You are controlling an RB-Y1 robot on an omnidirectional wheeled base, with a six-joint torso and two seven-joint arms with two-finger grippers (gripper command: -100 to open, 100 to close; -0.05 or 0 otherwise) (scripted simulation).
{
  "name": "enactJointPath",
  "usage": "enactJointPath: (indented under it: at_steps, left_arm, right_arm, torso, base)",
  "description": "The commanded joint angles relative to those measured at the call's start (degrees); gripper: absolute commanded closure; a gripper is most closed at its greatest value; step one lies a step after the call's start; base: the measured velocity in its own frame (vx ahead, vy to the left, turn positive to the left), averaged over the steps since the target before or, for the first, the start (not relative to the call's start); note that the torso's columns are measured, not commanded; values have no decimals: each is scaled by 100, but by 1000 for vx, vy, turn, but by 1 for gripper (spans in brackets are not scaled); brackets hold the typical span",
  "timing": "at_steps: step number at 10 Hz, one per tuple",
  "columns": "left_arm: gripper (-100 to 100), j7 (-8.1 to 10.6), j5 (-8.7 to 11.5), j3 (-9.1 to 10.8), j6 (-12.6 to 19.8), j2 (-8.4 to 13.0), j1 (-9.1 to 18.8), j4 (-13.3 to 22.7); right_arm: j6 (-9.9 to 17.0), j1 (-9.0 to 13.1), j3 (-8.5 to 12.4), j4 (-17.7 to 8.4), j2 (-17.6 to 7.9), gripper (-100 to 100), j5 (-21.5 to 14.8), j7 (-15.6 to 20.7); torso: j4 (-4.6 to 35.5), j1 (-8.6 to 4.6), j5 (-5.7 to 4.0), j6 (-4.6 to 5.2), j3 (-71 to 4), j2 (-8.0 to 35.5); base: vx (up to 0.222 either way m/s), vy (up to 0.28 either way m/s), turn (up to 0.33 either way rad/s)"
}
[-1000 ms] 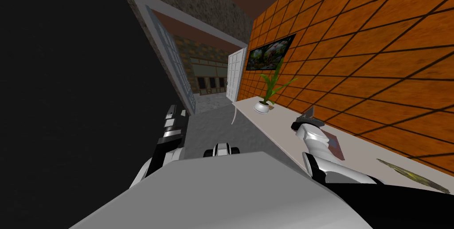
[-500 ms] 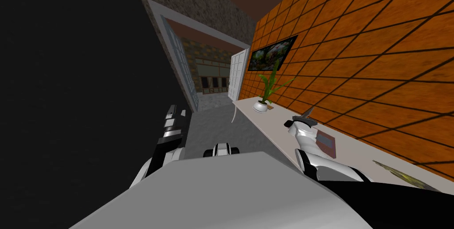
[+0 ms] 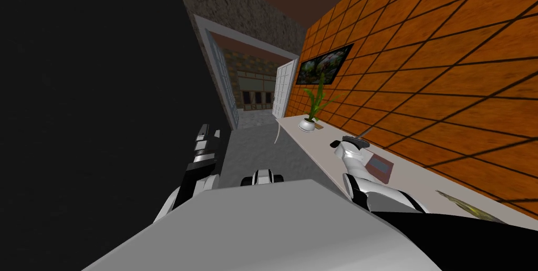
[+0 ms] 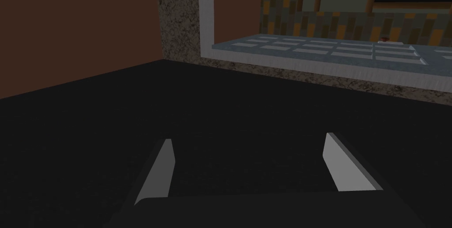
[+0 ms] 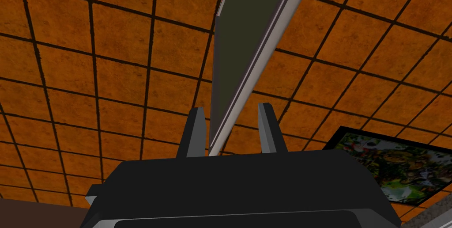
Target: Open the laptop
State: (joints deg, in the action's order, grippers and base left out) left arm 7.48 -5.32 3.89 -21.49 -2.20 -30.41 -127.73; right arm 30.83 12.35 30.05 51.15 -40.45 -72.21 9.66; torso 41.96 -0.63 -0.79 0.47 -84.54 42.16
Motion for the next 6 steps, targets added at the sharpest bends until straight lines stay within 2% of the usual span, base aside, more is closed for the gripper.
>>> enactJointPath:
  at_steps: [1, 2, 3, 4, 6]
  left_arm:
    - [0, 0, 0, 0, 0, 0, 0, 0]
    - [0, 0, 0, 0, 0, 0, 0, 0]
    - [0, 0, 0, 0, 0, 0, 1, 0]
    - [0, 0, 0, 0, 0, 0, 0, 0]
    - [0, 0, 0, 0, 0, 0, 0, 0]
  right_arm:
    - [330, 113, -127, -161, 144, 100, -99, -334]
    - [555, 234, -231, -179, 250, 100, -167, -563]
    - [596, 234, -231, -179, 250, 100, -167, -563]
    - [817, 354, -334, -196, 355, 100, -235, -792]
    - [862, 354, -334, -196, 355, 100, -235, -792]
  torso:
    - [-6, -1, -10, -23, -1, -2]
    - [-2, -10, -5, -15, -1, 0]
    - [0, -22, -8, -31, 3, 7]
    - [-4, -13, -8, -16, -3, -5]
    - [-6, -4, 2, -22, -12, -15]
  base:
    - [-146, -67, 82]
    - [-193, -93, 133]
    - [-163, -66, 93]
    - [-159, -76, 127]
    - [-103, -38, 41]
